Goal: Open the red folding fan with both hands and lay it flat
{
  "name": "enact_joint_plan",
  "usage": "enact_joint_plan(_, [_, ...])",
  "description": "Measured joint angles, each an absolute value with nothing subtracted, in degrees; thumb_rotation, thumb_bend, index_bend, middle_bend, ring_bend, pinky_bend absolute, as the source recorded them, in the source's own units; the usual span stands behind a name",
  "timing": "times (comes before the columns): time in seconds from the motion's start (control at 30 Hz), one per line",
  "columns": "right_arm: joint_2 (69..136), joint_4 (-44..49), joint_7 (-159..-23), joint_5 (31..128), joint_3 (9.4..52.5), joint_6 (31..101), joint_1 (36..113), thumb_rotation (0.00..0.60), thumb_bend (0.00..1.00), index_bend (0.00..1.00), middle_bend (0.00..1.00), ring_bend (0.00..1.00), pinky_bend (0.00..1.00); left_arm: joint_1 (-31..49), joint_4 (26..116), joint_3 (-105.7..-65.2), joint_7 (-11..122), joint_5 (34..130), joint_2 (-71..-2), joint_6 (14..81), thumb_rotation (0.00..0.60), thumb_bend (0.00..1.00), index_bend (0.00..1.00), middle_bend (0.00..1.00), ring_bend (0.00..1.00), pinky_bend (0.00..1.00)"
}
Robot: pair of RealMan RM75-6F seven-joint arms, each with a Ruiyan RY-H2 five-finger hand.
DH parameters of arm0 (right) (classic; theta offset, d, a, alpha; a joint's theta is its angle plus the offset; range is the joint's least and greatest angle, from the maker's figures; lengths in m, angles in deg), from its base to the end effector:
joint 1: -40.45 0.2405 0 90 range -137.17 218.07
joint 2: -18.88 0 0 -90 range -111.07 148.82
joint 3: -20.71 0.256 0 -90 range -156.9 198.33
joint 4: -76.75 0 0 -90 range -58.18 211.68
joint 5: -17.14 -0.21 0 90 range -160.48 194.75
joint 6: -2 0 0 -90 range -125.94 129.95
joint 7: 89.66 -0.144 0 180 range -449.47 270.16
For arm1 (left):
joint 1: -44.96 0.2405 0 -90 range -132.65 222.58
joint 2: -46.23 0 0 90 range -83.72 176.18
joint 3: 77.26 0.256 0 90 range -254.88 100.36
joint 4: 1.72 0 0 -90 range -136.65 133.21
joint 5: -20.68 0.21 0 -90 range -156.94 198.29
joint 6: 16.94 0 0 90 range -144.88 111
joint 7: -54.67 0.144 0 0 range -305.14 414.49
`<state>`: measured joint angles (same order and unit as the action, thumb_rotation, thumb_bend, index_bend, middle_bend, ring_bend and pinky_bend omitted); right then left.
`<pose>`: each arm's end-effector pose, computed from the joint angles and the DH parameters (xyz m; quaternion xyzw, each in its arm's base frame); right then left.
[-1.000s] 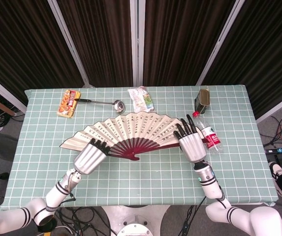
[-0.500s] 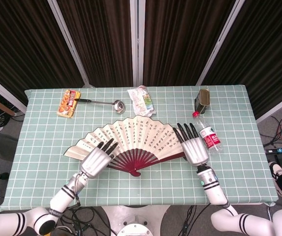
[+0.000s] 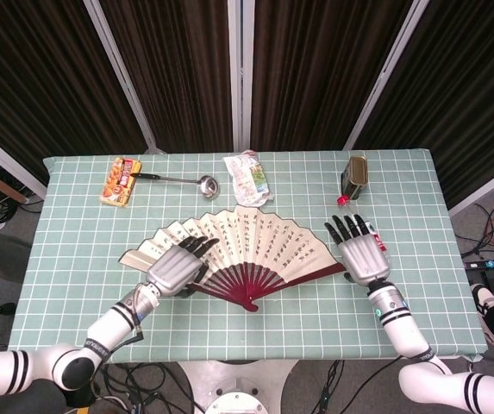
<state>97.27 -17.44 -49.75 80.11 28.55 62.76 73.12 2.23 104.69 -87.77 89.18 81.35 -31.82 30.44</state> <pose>-0.2054 -0.3094 0.0390 0.7613 -0.2877 0.2553 0.5220 -0.1011 0.2939 0.0045 -0.8247 -0.3286 -0.3222 0.3287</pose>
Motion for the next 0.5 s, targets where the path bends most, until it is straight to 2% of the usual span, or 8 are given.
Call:
enact_joint_plan(0.13, [95.4, -17.9, -52.8, 80.4, 29.0, 64.2, 72.5, 0.6, 0.0, 0.0, 0.0, 0.0, 0.0, 2.2, 104.6, -87.7, 88.7, 82.3, -31.1, 34.3, 0.6, 0.0, 0.0, 0.0, 0.0, 0.11])
enact_joint_plan(0.27, [93.5, -18.1, -54.7, 80.7, 29.1, 65.0, 71.8, 0.6, 0.0, 0.0, 0.0, 0.0, 0.0, 1.8, 103.0, -86.1, 89.2, 82.8, -31.3, 34.6, 0.6, 0.0, 0.0, 0.0, 0.0, 0.08])
enact_joint_plan(0.5, [90.8, -18.9, -55.0, 79.5, 28.5, 64.9, 71.3, 0.6, 0.0, 0.0, 0.0, 0.0, 0.0, -0.3, 104.1, -84.6, 87.3, 79.0, -29.1, 28.9, 0.6, 0.0, 0.0, 0.0, 0.0, 0.03])
